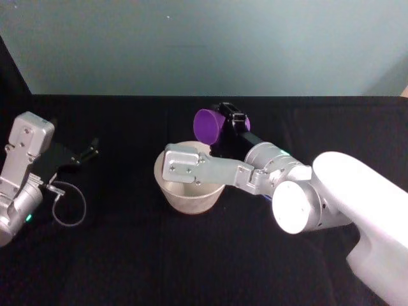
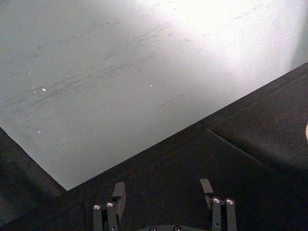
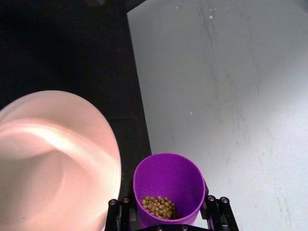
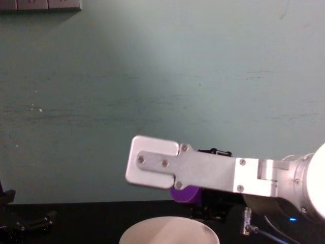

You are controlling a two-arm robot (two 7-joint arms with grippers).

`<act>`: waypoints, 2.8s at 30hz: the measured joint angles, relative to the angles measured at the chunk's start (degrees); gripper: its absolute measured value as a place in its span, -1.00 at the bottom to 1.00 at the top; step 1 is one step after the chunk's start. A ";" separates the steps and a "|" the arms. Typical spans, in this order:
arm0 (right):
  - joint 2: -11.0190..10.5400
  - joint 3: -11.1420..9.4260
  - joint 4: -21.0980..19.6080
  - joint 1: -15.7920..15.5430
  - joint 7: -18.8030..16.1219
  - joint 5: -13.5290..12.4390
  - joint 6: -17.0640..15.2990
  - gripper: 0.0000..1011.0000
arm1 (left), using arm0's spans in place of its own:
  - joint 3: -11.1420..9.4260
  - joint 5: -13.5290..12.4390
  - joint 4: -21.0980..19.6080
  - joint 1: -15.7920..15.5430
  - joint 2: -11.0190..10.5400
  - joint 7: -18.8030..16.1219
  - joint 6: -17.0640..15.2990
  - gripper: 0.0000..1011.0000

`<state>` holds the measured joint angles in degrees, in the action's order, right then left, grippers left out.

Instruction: Pick up the cup and pour the mung beans from the cup into the bowl.

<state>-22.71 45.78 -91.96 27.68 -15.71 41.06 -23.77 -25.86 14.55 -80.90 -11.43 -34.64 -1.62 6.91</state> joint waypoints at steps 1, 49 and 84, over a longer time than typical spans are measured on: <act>0.05 0.47 -0.15 0.12 -0.34 0.98 -0.27 0.43 | 0.00 0.00 0.00 0.00 0.00 0.00 0.00 0.98; 0.80 8.54 -1.15 0.99 -8.42 24.36 -5.45 0.43 | 0.00 0.00 0.00 0.00 0.00 0.00 0.00 0.98; 2.74 6.50 -1.15 -1.13 -11.35 30.72 -3.30 0.43 | 0.00 0.00 0.00 0.00 0.00 0.00 0.00 0.98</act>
<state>-19.97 52.27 -93.10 26.56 -27.05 71.78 -27.07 -25.86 14.55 -80.90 -11.43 -34.65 -1.62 6.91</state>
